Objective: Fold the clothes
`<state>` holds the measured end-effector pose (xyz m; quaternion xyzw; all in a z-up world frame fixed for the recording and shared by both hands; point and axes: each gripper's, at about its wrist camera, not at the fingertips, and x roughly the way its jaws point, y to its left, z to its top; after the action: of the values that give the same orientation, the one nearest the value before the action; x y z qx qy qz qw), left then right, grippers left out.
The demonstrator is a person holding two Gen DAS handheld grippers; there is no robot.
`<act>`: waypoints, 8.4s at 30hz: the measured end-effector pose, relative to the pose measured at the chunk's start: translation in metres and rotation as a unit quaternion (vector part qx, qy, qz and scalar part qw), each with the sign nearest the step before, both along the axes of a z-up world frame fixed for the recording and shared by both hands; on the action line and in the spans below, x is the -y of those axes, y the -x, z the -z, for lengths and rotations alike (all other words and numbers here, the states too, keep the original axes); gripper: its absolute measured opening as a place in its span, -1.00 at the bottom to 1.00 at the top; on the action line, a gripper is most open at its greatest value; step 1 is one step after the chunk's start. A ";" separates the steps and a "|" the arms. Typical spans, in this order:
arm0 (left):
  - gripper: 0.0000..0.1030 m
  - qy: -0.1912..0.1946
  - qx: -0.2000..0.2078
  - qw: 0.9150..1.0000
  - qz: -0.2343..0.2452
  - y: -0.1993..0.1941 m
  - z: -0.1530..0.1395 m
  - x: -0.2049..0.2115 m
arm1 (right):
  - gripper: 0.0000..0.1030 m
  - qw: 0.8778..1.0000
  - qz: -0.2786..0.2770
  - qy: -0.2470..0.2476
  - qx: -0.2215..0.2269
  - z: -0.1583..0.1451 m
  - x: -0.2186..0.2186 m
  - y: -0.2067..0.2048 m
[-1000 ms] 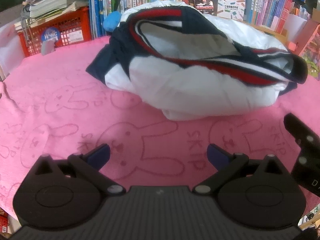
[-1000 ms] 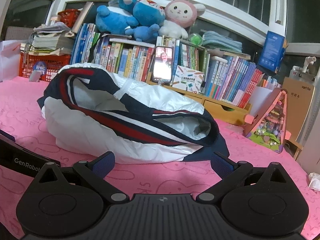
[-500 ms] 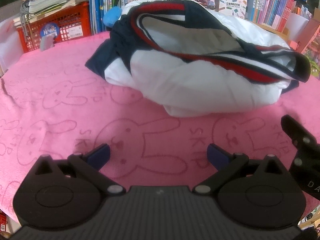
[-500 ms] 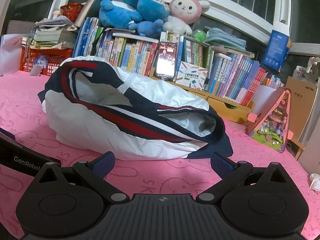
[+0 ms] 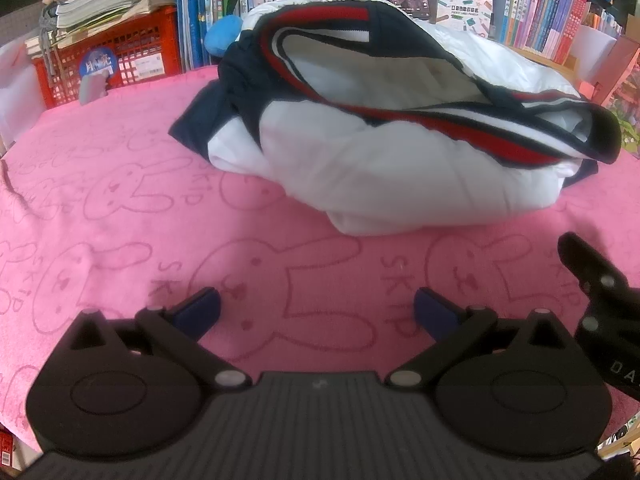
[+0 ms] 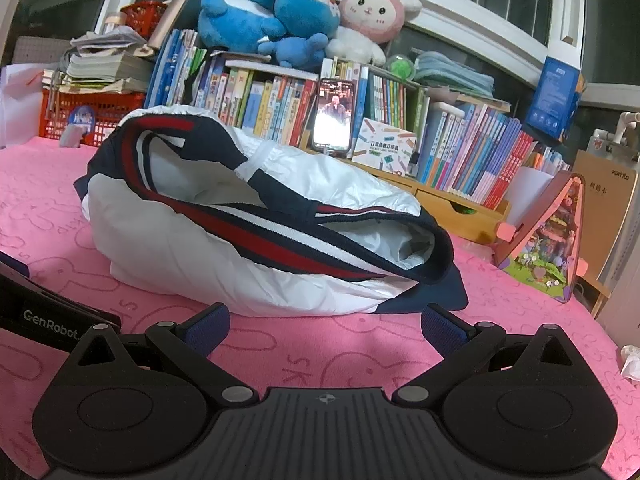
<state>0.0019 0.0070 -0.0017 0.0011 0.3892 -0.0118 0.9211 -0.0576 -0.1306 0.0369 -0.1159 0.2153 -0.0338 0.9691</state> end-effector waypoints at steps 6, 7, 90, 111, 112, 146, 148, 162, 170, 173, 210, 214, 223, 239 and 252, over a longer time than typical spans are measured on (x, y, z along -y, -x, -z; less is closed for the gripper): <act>1.00 0.010 0.004 1.000 0.008 0.000 -0.001 -0.004 | 1.00 1.000 0.005 -0.003 0.008 -0.002 0.002 -0.003; 1.00 0.018 0.005 1.000 0.009 0.000 -0.002 -0.005 | 1.00 1.000 0.008 -0.007 0.014 -0.006 0.005 -0.006; 1.00 -0.098 0.140 0.985 0.033 -0.089 -0.023 -0.032 | 0.44 0.934 -0.133 0.331 0.034 0.013 0.036 -0.069; 1.00 -0.084 0.196 0.967 0.137 -0.038 -0.039 0.002 | -0.85 0.972 -0.082 0.161 0.146 -0.053 0.019 -0.099; 1.00 -0.090 0.208 0.961 0.157 -0.035 -0.043 0.012 | -0.85 0.973 -0.084 0.149 0.153 -0.060 0.021 -0.095; 1.00 -0.012 0.170 0.980 0.105 -0.024 -0.089 -0.090 | -0.33 0.997 -0.004 0.038 0.066 -0.028 0.079 -0.066; 1.00 0.011 0.173 0.975 0.137 -0.020 -0.092 -0.091 | -0.34 0.994 0.010 -0.068 0.084 -0.049 0.103 -0.058; 1.00 0.135 0.151 0.969 0.139 -0.029 -0.071 -0.113 | -0.13 0.999 0.000 -0.043 -0.006 -0.025 0.135 -0.033; 1.00 0.056 0.096 0.992 0.056 -0.093 -0.026 -0.103 | 0.30 0.937 -0.292 -0.189 -0.023 -0.044 0.102 0.026; 1.00 0.063 0.055 0.996 0.013 -0.114 -0.009 -0.111 | 0.30 0.906 -0.367 -0.200 -0.062 -0.032 0.057 0.012; 1.00 0.002 0.052 0.994 0.100 -0.056 0.003 -0.072 | 0.62 0.891 -0.406 -0.114 -0.167 -0.004 -0.030 -0.080; 1.00 0.001 0.052 0.994 0.100 -0.058 0.004 -0.073 | 0.63 0.863 -0.442 -0.138 -0.202 0.004 -0.036 -0.069; 1.00 0.000 0.055 0.993 0.109 -0.058 0.005 -0.072 | 0.64 0.851 -0.484 -0.106 -0.176 -0.007 -0.028 0.004; 1.00 0.000 0.058 0.993 0.105 -0.056 0.007 -0.071 | 0.56 0.849 -0.442 -0.240 -0.163 -0.012 -0.038 -0.029; 1.00 0.005 0.059 0.994 0.091 -0.050 0.005 -0.072 | 0.57 0.864 -0.468 -0.166 -0.078 -0.052 0.004 0.053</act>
<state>0.0523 0.0791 -0.0065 0.0323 0.3320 -0.0979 0.9376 -0.1109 -0.1350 0.0889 -0.0432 0.2125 0.4693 0.8560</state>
